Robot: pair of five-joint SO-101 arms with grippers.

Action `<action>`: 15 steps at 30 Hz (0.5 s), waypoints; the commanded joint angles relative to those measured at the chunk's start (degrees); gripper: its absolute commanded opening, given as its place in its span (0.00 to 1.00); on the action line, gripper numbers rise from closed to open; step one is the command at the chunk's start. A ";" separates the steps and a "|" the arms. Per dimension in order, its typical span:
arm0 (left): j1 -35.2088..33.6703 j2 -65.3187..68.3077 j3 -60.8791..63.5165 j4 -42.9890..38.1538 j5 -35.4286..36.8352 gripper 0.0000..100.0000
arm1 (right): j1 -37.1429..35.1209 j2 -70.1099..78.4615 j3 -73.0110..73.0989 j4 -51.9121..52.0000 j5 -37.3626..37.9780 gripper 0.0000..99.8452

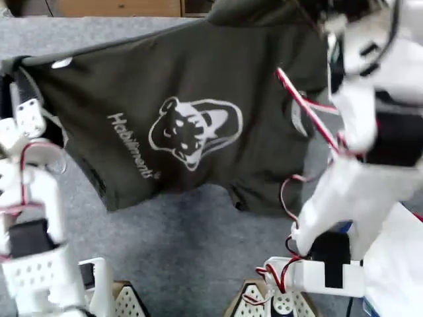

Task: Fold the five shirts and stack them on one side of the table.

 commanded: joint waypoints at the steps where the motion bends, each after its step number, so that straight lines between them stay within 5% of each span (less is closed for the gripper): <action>1: 1.32 2.24 6.24 -8.62 -0.88 0.02 | -0.48 -0.40 12.00 -9.05 -1.76 0.01; 10: 1.85 28.62 -1.58 -15.21 -0.53 0.02 | -0.66 -0.04 38.02 -31.21 -7.65 0.01; 15: 1.85 41.80 -12.57 -15.03 -0.53 0.02 | -0.66 6.02 38.99 -34.11 -13.01 0.01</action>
